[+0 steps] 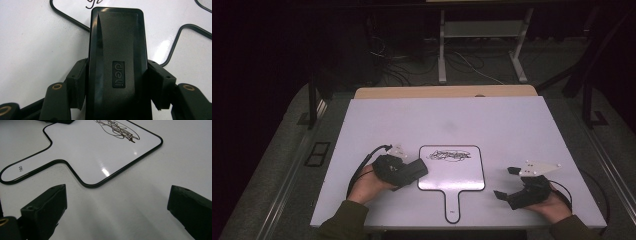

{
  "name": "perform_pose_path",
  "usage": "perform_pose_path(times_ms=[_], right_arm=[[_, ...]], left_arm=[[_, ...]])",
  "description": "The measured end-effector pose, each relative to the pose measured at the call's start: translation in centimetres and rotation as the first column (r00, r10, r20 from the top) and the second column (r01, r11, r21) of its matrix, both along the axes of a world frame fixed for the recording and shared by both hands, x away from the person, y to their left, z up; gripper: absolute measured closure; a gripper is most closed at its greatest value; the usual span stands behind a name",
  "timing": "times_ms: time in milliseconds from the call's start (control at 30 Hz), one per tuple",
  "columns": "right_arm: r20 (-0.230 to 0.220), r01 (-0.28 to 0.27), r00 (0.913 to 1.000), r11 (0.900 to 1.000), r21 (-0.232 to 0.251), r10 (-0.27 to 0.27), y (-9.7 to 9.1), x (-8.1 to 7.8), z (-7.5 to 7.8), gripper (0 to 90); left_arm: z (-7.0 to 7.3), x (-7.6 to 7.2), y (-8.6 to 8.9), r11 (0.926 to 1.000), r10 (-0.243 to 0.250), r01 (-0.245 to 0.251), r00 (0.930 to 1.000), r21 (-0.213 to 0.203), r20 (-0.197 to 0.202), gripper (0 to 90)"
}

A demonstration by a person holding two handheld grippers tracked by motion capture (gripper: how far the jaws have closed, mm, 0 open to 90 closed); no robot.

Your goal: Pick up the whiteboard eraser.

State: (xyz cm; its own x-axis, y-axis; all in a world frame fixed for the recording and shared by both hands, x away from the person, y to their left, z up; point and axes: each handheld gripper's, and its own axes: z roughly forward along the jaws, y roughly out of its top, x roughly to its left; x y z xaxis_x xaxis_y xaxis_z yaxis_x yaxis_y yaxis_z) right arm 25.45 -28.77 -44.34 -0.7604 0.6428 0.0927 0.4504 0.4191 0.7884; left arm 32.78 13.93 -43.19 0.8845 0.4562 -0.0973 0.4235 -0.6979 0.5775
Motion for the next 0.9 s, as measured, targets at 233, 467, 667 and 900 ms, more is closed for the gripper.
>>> perform_pose_path(times_ms=[233,467,667,900], right_arm=[[0.002,-0.002,1.0000,1.0000,-0.004,0.002,0.0,0.0,0.0,1.5],[0.000,-0.003,1.0000,1.0000,-0.002,0.003,0.0,0.0,0.0,1.5],[0.000,-0.006,1.0000,1.0000,-0.001,0.006,0.0,0.0,0.0,1.5],[-0.001,-0.007,1.0000,1.0000,-0.002,0.007,0.0,0.0,0.0,1.5]], left_arm=[[0.1,0.0,-0.1,0.9999,0.012,-0.012,0.9999,0.005,-0.007,38.7],[0.5,-0.2,-0.4,0.9986,0.046,-0.046,0.9989,0.027,0.008,38.8],[1.2,-0.4,-0.6,0.9973,0.074,-0.074,0.9972,0.007,0.011,38.8],[1.5,-0.3,-0.9,0.9973,0.072,-0.072,0.9974,-0.010,0.001,38.7]])
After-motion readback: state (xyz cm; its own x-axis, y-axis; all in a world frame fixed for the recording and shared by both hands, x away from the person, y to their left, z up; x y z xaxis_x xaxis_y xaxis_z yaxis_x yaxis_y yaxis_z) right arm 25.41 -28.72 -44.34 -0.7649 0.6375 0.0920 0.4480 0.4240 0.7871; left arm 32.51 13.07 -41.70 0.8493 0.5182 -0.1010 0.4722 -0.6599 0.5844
